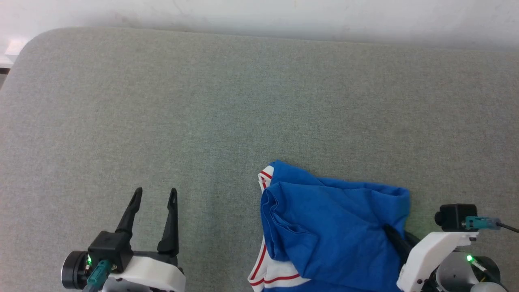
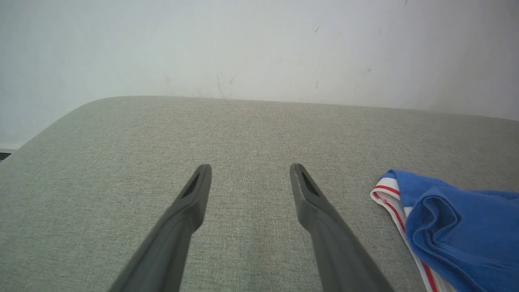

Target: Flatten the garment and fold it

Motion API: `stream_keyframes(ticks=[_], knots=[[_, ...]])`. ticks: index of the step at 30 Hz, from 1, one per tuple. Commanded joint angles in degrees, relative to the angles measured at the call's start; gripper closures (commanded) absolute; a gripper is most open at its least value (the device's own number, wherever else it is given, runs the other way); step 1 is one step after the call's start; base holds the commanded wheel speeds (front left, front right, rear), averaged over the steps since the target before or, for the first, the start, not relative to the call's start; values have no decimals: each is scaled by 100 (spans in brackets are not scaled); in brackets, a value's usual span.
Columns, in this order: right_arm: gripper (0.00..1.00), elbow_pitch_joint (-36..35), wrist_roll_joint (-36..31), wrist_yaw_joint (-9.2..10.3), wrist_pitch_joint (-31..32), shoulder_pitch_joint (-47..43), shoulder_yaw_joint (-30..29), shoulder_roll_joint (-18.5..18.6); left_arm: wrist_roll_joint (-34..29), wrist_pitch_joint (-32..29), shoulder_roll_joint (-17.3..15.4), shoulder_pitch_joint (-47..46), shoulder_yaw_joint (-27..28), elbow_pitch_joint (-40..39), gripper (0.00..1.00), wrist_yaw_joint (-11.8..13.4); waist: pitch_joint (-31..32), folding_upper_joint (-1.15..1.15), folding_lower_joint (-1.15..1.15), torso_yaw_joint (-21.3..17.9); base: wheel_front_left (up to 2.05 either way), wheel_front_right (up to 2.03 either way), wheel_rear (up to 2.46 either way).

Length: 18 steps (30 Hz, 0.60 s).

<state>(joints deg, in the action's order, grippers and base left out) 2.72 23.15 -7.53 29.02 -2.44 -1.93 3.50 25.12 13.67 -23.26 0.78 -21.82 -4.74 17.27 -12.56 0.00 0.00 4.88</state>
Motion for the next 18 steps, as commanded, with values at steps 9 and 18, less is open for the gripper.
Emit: stream_keyframes(ticks=[9, 18], knots=[[100, 133, -171, 4, -221, 246, -63, -62, -53, -52, -64, -7, -36, -72, 0, 69, 142, 0, 0, -244, 0, 0, 0], [100, -66, -835, 4, 133, 981, -321, 184, -84, -112, -143, -74, -31, -143, 0, 99, 190, 0, 0, -785, 0, 0, 0]])
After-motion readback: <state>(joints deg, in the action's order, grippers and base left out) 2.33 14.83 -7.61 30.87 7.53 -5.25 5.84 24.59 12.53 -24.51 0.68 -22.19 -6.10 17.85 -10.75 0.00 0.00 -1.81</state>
